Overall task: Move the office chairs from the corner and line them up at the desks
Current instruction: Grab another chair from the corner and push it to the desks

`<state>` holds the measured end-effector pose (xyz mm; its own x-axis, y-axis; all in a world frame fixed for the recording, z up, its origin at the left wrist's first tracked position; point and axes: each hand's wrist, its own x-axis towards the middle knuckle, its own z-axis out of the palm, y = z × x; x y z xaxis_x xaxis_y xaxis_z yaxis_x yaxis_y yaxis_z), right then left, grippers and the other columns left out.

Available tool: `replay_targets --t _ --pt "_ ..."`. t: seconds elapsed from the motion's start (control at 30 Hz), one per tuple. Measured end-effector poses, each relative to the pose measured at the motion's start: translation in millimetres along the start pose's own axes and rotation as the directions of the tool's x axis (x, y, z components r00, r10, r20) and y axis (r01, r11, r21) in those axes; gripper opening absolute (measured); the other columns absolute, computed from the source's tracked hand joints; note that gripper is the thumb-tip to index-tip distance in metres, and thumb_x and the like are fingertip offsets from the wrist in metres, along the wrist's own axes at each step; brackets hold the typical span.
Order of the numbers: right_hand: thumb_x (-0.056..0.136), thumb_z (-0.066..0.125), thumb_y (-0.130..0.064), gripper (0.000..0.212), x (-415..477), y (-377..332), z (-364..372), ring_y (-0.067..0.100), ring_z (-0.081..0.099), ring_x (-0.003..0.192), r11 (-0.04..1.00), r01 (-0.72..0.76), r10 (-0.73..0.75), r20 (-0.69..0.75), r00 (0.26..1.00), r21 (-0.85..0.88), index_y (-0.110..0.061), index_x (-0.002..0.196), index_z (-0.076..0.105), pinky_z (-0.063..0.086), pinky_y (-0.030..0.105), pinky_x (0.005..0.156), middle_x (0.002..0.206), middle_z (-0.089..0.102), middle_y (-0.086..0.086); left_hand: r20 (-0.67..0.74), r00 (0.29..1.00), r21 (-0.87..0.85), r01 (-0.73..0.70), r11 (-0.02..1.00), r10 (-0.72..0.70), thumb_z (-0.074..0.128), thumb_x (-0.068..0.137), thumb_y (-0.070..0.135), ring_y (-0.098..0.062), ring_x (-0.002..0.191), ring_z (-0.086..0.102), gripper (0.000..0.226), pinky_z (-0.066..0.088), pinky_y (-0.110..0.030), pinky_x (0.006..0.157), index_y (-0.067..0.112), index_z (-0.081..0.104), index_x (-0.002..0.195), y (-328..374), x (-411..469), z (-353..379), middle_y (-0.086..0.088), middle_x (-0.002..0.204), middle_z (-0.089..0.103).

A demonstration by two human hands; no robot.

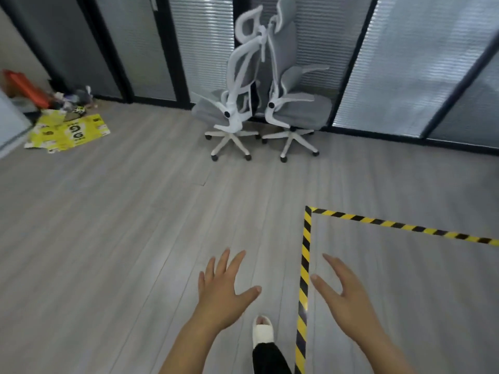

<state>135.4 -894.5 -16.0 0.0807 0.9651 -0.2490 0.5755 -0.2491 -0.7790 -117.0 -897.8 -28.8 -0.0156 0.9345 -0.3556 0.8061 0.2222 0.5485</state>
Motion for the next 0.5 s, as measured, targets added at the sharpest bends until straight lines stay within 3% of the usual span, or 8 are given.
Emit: replay_targets --t 0.07,0.17,0.33,0.5 --pt "0.083 0.055 -0.064 0.059 51.9 -10.9 -0.8 0.011 0.021 0.144 1.0 -0.002 0.002 -0.018 1.0 0.003 -0.049 0.138 0.038 0.024 0.044 0.117 0.152 0.03 -0.015 0.04 0.999 0.072 -0.013 0.997 0.01 0.05 0.085 0.069 -0.02 0.149 -0.017 0.082 -0.009 -0.048 0.12 0.05 0.004 0.15 14.9 50.6 -11.6 0.015 0.161 -0.015" --pt "0.081 0.052 -0.069 0.067 129.5 -36.7 -1.3 0.011 0.02 0.145 0.999 0.014 -0.014 0.017 1.0 0.029 -0.044 0.141 0.038 0.024 0.046 0.117 0.156 0.029 -0.009 0.061 0.998 0.153 -0.021 0.988 0.012 0.051 0.086 0.067 -0.022 0.149 -0.017 0.081 -0.008 -0.048 0.12 0.049 0.004 0.15 33.8 123.0 -47.3 0.014 0.161 -0.016" --pt "0.076 0.043 -0.08 0.075 254.2 -83.7 21.3 0.015 0.016 0.147 0.996 0.09 -0.087 0.104 0.991 -0.015 -0.044 0.142 0.036 0.023 0.049 0.117 0.157 0.028 -0.007 -0.066 0.998 0.135 0.019 0.991 -0.01 0.05 0.088 0.064 -0.021 0.149 -0.015 0.08 -0.009 -0.047 0.12 0.048 0.004 0.151 48.8 231.0 -107.6 0.013 0.162 -0.014" --pt "0.085 0.047 -0.069 0.064 367.7 -131.9 58.3 0.016 0.005 0.149 0.986 0.133 -0.106 0.229 0.968 -0.105 -0.048 0.143 0.03 0.015 0.047 0.12 0.16 0.017 -0.01 0.014 0.989 0.11 0.146 0.983 -0.149 0.051 0.085 0.068 -0.023 0.148 -0.019 0.093 -0.01 -0.05 0.118 0.048 -0.013 0.149 31.1 329.5 -135.3 0.014 0.16 -0.019"
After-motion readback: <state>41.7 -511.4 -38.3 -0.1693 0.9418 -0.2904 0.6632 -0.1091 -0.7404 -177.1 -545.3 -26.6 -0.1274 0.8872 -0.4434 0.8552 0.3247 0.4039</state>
